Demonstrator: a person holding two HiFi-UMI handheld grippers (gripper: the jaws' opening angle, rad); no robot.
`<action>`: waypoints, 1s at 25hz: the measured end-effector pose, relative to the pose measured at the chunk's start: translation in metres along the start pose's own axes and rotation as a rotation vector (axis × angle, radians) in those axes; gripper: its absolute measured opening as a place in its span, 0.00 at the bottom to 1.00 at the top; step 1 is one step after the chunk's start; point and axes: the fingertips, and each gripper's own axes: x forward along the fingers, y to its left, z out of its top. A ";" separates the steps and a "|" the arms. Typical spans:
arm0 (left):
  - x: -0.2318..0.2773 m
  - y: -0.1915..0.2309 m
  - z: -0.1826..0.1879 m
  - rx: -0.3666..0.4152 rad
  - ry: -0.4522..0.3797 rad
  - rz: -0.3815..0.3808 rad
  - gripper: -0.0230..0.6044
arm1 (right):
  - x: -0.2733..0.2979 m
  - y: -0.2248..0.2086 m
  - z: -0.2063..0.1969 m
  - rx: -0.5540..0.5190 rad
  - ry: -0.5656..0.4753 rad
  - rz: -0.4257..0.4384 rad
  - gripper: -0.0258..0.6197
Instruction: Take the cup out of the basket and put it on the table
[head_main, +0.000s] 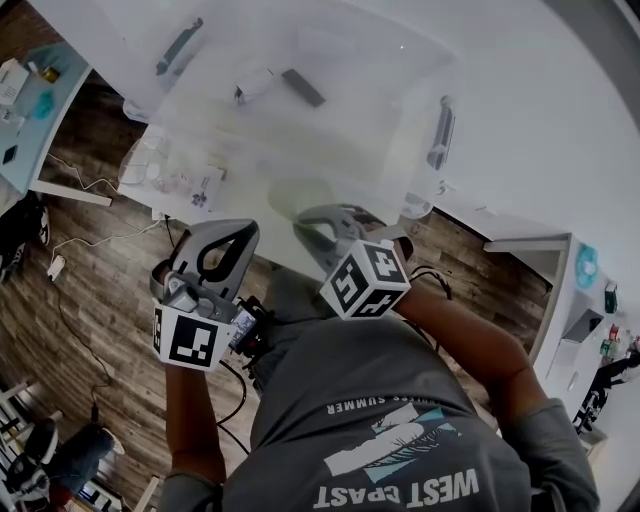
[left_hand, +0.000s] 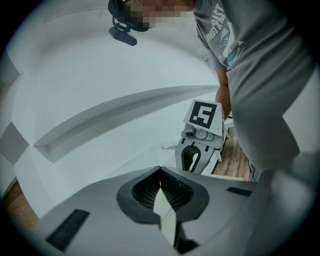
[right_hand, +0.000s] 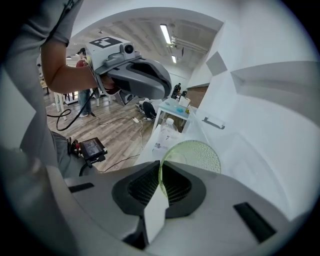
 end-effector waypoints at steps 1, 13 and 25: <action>0.001 -0.001 -0.002 -0.003 0.005 -0.002 0.05 | 0.002 0.001 -0.003 0.003 0.004 0.006 0.08; 0.010 -0.010 -0.022 -0.066 0.030 -0.012 0.05 | 0.033 0.015 -0.042 0.037 0.071 0.081 0.08; 0.021 -0.018 -0.038 -0.098 0.053 -0.040 0.05 | 0.051 0.028 -0.077 0.069 0.132 0.134 0.08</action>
